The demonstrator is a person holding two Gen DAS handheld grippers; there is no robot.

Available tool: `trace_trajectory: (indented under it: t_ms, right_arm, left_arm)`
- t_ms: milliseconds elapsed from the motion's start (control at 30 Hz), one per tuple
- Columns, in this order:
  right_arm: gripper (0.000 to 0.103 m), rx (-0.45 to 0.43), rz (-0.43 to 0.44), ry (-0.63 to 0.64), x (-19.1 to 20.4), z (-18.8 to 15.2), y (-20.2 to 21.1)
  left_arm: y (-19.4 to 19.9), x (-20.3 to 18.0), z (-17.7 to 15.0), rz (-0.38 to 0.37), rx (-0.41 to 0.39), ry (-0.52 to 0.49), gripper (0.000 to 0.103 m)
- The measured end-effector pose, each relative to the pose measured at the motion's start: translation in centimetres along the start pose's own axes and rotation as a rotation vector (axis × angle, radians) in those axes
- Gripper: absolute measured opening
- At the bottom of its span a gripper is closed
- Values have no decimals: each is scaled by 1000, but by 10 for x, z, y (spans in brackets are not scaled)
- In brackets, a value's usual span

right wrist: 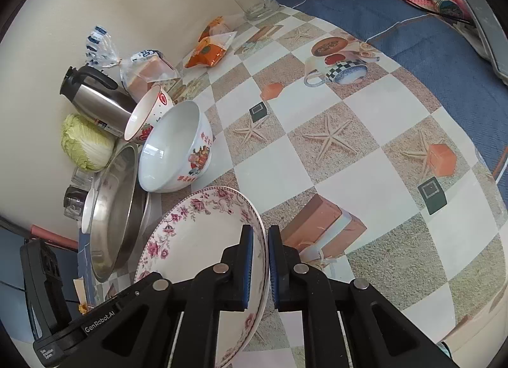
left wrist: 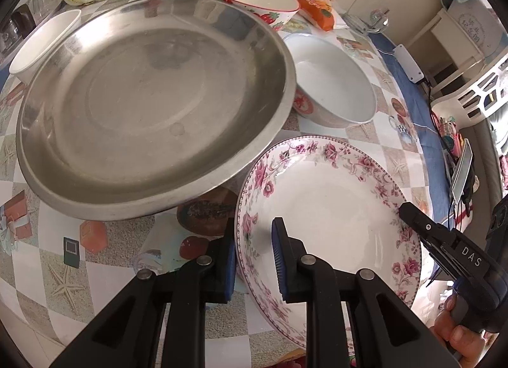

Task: Organize plates and bowls
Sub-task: 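Lift the pink-floral plate with both tools and carry it over the basin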

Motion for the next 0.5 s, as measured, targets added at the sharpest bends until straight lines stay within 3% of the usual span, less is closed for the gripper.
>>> trace_trajectory:
  t_ms: [500]
  right_arm:
    - [10, -58, 16, 26, -1, -4, 32]
  left_arm:
    - [30, -4, -15, -21, -37, -62, 22]
Point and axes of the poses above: each gripper's, at about its wrist camera, not at the fingertips, and y roughly against the way its jaws point, x to its left, z to its top, the point moved 5 cm from there along -y, roughly the way its jaws point, and after that the axes turned 11 degrees about -y, right-handed, at the moved point
